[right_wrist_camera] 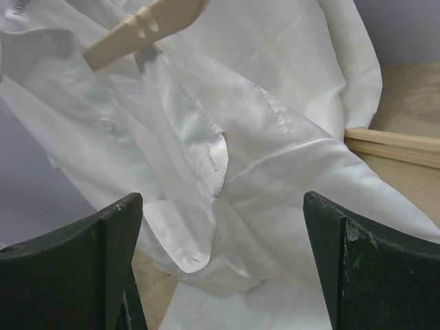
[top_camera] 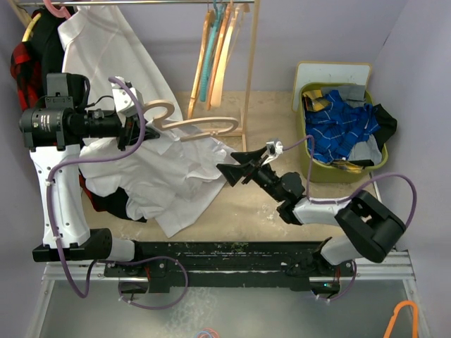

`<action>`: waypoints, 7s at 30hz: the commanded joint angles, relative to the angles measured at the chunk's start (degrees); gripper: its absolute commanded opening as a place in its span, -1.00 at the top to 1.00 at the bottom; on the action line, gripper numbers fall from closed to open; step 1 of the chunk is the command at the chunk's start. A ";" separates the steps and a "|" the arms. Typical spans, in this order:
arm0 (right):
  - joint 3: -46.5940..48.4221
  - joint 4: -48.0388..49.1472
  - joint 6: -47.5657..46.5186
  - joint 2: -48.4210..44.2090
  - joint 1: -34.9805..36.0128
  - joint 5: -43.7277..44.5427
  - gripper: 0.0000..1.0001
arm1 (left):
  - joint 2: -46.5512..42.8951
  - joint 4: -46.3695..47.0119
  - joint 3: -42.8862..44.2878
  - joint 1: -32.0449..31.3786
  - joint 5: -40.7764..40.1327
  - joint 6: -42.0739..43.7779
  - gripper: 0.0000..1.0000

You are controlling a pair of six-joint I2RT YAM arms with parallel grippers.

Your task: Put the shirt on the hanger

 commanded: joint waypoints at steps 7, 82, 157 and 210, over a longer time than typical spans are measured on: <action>5.64 6.33 0.71 6.04 -0.16 -3.08 -0.37 | -1.02 1.22 -1.59 0.37 2.74 1.90 1.00; 5.72 -54.62 -61.90 -39.53 10.40 11.96 -0.95 | -3.09 0.69 -12.89 -3.13 1.97 10.27 1.00; 32.87 -78.23 -69.15 -28.81 1.14 -16.42 -0.21 | -2.37 0.68 -8.38 -13.27 2.03 0.48 1.00; 26.51 -70.23 -43.53 -28.01 1.05 -14.57 1.00 | -3.75 10.87 -14.42 -13.97 -19.95 -4.93 -0.16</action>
